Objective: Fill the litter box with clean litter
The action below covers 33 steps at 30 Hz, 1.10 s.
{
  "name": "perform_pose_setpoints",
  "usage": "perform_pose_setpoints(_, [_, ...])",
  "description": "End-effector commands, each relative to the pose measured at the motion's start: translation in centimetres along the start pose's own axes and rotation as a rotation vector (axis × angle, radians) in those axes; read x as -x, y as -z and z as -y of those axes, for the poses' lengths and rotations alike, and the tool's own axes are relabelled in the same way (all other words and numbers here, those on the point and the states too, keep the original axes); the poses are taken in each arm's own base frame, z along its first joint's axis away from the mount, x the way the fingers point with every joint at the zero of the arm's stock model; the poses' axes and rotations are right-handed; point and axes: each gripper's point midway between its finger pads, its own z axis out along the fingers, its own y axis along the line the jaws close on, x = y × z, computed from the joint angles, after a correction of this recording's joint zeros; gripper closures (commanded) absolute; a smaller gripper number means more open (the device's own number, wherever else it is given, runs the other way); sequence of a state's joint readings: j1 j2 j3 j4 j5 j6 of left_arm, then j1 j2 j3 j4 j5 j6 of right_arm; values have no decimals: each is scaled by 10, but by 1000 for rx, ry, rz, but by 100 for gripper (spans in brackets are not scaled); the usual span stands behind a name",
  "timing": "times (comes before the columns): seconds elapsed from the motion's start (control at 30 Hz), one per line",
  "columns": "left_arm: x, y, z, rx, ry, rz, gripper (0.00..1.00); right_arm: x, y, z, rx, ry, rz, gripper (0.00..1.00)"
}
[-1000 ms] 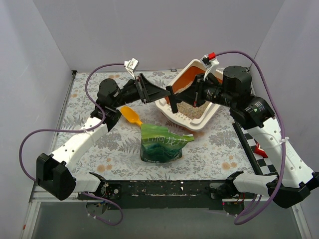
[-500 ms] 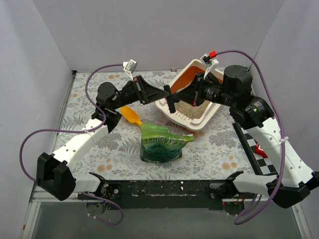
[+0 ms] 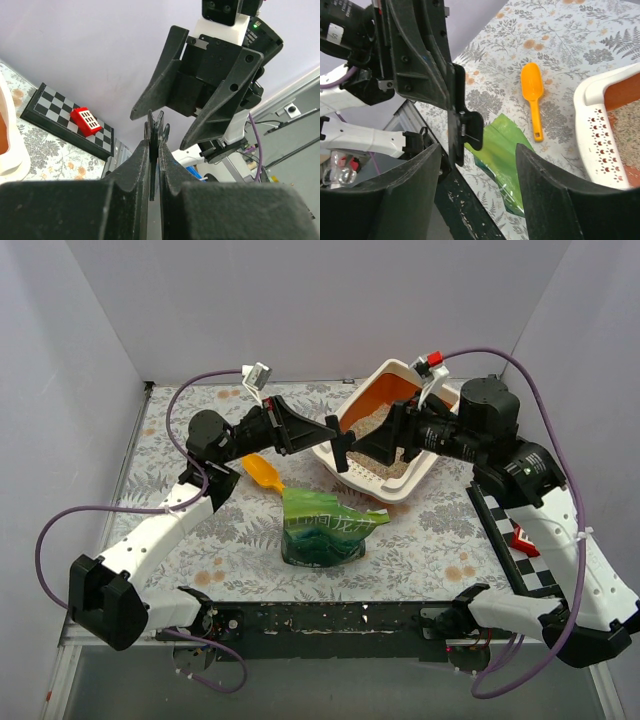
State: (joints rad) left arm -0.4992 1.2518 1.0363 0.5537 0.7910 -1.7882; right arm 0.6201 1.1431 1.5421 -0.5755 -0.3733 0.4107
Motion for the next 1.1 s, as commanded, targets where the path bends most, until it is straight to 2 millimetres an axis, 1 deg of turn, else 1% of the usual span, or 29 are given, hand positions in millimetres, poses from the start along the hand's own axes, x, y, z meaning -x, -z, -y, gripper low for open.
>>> perform_pose_setpoints(0.0, [-4, 10, 29, -63, -79, -20, 100, 15, 27, -11, -4, 101, 64, 30])
perform_pose_setpoints(0.13, [-7, 12, 33, -83, -78, -38, 100, 10, 24, -17, 46, 105, 45, 29])
perform_pose_setpoints(0.23, [-9, 12, 36, -100, -69, -47, 100, 9, 20, -31, 141, 99, 48, 29])
perform_pose_setpoints(0.37, [-11, 14, 40, -106, -70, -56, 100, 8, 15, -43, 225, 79, 37, 30])
perform_pose_setpoints(0.47, [-11, 14, 42, -111, -75, -57, 100, 4, 9, -42, 247, 58, 19, 31])
perform_pose_setpoints(0.7, [-11, 15, 45, -119, -76, -60, 100, 2, 1, -41, 262, 37, 12, 34])
perform_pose_setpoints(0.83, [-11, 14, 45, -127, -71, -61, 100, 1, -3, -40, 271, 35, 9, 39])
perform_pose_setpoints(0.9, [-12, 14, 44, -132, -64, -66, 100, 0, -5, -39, 275, 33, 7, 52])
perform_pose_setpoints(0.93, [-12, 15, 45, -135, -65, -68, 100, -1, -6, -39, 277, 37, 7, 67])
perform_pose_setpoints(0.97, [-14, 15, 44, -134, -62, -72, 100, -1, -6, -38, 277, 41, 8, 85])
perform_pose_setpoints(1.0, [-15, 16, 44, -132, -59, -74, 96, 1, -5, -37, 264, 43, 15, 98])
perform_pose_setpoints(1.03, [-16, 17, 44, -131, -62, -78, 84, 2, -3, -36, 252, 56, 31, 99])
perform_pose_setpoints(1.07, [-19, 18, 43, -127, -66, -91, 70, 5, 2, -37, 247, 78, 50, 99])
